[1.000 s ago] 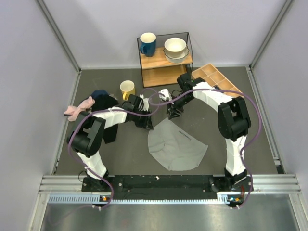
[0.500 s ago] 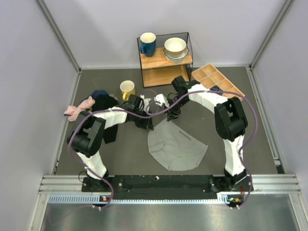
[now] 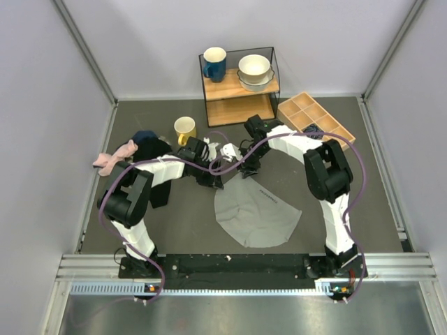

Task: Roll the underwear
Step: Fold the underwear at the center of the board.

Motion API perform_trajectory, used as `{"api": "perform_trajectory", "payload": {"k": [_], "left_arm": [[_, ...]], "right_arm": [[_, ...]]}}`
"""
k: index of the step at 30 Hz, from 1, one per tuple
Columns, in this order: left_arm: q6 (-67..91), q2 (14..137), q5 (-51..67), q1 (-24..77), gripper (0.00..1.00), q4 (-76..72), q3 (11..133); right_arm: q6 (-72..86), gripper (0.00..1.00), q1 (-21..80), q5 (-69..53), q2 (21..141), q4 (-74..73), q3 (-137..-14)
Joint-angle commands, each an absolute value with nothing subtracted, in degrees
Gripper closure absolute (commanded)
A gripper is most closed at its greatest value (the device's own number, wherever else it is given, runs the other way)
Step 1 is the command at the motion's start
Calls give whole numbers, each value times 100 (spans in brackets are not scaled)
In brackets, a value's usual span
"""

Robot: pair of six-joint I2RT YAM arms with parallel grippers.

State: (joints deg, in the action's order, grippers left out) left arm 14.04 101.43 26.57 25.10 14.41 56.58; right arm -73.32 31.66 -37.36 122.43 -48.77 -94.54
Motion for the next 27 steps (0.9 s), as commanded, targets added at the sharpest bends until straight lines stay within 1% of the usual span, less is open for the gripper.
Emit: {"api": "perform_trajectory", "payload": {"k": [1, 17, 20, 21, 23, 24, 26, 27], "left_arm": [[1274, 10327, 2540, 2540, 64, 1837, 5502], [1266, 10336, 2698, 2531, 64, 1951, 5484], [1301, 10371, 2654, 2531, 66, 1951, 5511], [1309, 10388, 2637, 2531, 66, 1960, 5511], [1310, 10406, 2628, 2531, 70, 1960, 5537], [1310, 10415, 2619, 2531, 71, 1969, 5546], [1336, 10433, 2610, 2531, 74, 1977, 5563], [1336, 10441, 2602, 2531, 75, 1978, 5572]], "right_arm": [[-7453, 52, 3252, -3481, 12454, -4764, -9668], [-7558, 54, 3331, -3322, 12753, -4772, -9809], [-7567, 58, 3331, -3287, 12771, -4781, -9765], [-7585, 62, 3331, -3278, 12753, -4781, -9756], [-7611, 66, 3340, -3287, 12744, -4781, -9730], [-7611, 70, 3331, -3296, 12744, -4781, -9738], [-7611, 74, 3331, -3296, 12753, -4790, -9729], [-7603, 79, 3331, -3305, 12744, -4807, -9729]]}}
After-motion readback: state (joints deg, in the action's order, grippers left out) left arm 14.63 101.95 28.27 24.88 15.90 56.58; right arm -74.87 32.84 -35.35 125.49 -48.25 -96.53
